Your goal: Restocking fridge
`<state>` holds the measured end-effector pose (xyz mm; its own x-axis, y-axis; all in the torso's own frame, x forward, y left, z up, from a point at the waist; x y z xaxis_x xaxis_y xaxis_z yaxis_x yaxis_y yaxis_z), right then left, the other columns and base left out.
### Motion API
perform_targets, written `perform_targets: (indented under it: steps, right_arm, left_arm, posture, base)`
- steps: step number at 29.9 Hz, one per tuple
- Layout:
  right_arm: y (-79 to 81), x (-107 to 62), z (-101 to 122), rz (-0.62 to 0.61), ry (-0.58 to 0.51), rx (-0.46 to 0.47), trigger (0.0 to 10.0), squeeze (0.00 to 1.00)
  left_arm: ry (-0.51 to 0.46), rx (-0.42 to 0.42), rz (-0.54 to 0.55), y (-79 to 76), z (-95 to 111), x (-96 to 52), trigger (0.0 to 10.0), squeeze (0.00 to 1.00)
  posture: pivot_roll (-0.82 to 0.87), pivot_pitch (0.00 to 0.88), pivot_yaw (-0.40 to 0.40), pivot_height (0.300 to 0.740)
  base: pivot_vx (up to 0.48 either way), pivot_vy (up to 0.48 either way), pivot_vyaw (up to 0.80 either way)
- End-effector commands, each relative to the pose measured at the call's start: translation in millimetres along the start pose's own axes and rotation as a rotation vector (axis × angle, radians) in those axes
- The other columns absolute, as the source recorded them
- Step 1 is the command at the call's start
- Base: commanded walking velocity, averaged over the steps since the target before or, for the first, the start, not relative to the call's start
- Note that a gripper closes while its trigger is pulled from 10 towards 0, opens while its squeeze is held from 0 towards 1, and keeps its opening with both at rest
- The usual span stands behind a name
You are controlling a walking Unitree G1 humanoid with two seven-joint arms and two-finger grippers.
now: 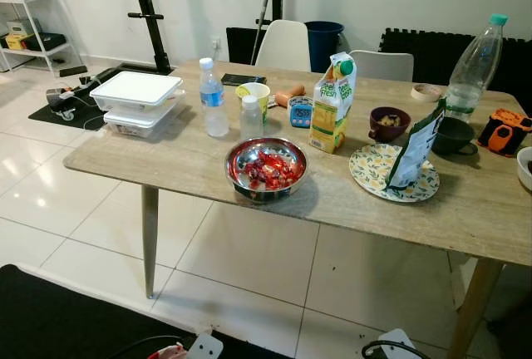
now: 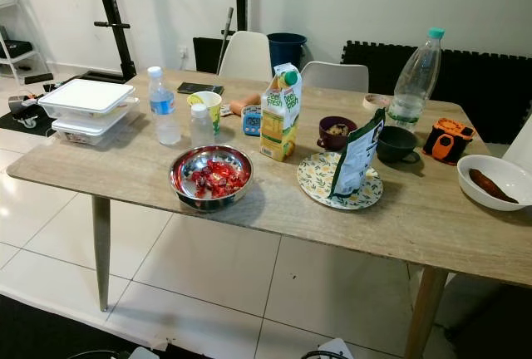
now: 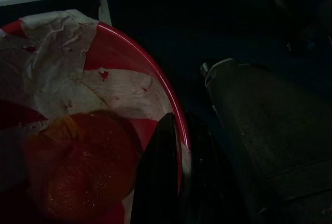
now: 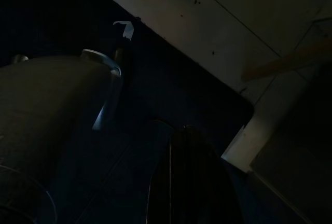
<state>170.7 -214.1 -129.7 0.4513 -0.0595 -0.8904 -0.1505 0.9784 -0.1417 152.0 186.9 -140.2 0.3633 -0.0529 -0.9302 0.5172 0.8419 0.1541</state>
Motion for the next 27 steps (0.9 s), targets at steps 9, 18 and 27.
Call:
perform_targets:
  steps: [9,18,27]
  right_arm:
    - [-4.4,-0.1,1.7,-0.006,0.003,-0.002,10.0,0.0]
    - [-6.0,-0.3,1.6,-0.008,0.004,-0.002,10.0,0.0]
    - [-7.0,-0.3,2.0,-0.008,0.004,-0.007,10.0,0.0]
  left_arm:
    - [0.004,0.007,-0.013,-5.1,-0.6,0.5,10.0,0.0]
    - [0.004,0.007,-0.014,-5.3,-1.0,0.5,10.0,0.0]
    - [0.006,0.012,-0.012,-4.8,-1.6,0.4,10.0,0.0]
  posture:
    - [-0.08,0.0,-0.006,0.74]
    - [-0.08,0.0,-0.006,0.74]
    - [-0.08,0.0,-0.005,0.74]
  base:
    - [0.0,0.0,0.0]
    - [0.0,0.0,0.0]
    - [0.0,0.0,0.0]
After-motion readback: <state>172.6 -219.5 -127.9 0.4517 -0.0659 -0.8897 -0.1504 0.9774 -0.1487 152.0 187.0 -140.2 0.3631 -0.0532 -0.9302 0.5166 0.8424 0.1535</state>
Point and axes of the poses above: a point about 5 cm out from each wrist's last joint towards the gripper, its own x axis pointing out of the wrist towards the gripper, its own z axis along the axis of the wrist's last joint, y = z × x, the point moved 4 cm from there along x, pointing out of the wrist towards the gripper, and after that the axes turned 10 degrees about x, right-handed, at the moved point
